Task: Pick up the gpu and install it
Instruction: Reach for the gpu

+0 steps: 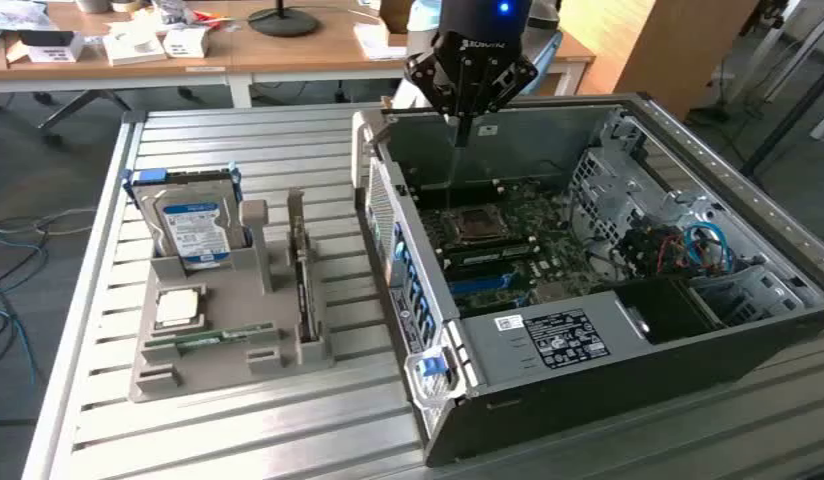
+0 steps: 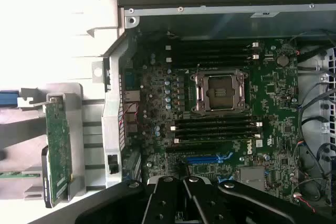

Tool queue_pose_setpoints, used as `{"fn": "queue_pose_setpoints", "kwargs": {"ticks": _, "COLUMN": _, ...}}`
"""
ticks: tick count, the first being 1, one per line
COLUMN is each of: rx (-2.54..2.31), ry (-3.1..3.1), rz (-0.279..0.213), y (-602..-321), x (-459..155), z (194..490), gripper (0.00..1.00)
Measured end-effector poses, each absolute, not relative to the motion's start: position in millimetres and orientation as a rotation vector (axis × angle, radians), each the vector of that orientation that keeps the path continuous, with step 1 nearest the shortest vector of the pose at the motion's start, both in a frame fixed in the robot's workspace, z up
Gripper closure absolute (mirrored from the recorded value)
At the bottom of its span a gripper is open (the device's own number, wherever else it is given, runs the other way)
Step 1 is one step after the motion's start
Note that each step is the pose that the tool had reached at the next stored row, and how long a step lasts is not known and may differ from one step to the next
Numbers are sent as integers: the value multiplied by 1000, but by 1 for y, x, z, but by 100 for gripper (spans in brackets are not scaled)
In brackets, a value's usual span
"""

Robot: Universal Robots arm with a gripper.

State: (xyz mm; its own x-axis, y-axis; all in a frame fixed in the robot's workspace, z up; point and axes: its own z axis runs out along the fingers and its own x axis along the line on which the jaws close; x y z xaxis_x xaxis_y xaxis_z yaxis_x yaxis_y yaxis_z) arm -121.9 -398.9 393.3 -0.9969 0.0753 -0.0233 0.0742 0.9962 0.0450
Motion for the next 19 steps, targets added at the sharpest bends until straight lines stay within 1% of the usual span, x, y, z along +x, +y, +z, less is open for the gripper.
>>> {"fn": "queue_pose_setpoints", "kwargs": {"ticks": 19, "rx": 117, "ry": 3113, "rz": 69, "y": -399, "x": -123, "z": 393, "gripper": 89}}
